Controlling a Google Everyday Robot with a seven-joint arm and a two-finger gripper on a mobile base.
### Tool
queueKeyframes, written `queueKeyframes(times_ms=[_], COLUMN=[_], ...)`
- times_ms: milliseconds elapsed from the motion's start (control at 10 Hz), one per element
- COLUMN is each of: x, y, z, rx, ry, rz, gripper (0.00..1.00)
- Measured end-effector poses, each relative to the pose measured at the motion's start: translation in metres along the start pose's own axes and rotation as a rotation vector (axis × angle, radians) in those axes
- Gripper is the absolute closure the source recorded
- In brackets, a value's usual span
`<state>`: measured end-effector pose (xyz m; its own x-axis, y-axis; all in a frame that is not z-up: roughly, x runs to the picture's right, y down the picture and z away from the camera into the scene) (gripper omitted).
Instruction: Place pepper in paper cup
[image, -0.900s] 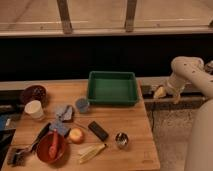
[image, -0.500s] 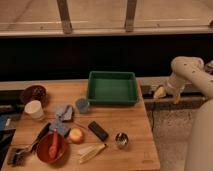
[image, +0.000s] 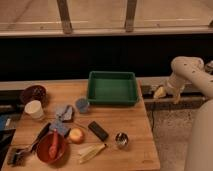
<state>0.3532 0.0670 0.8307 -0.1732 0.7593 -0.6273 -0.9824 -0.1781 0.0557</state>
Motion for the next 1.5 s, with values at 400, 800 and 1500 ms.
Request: queueKeyframes(times_ms=[400, 800, 1500], x=[0.0, 0.0, 0.001], y=[0.0, 0.0, 0.024], z=[-0.001, -0.001, -0.01], rx=[0.0, -0.001, -0.01], ry=[-0.001, -0.002, -0.026], rz=[0.0, 0.001, -0.069], gripper=[0.31, 0.31, 0.31])
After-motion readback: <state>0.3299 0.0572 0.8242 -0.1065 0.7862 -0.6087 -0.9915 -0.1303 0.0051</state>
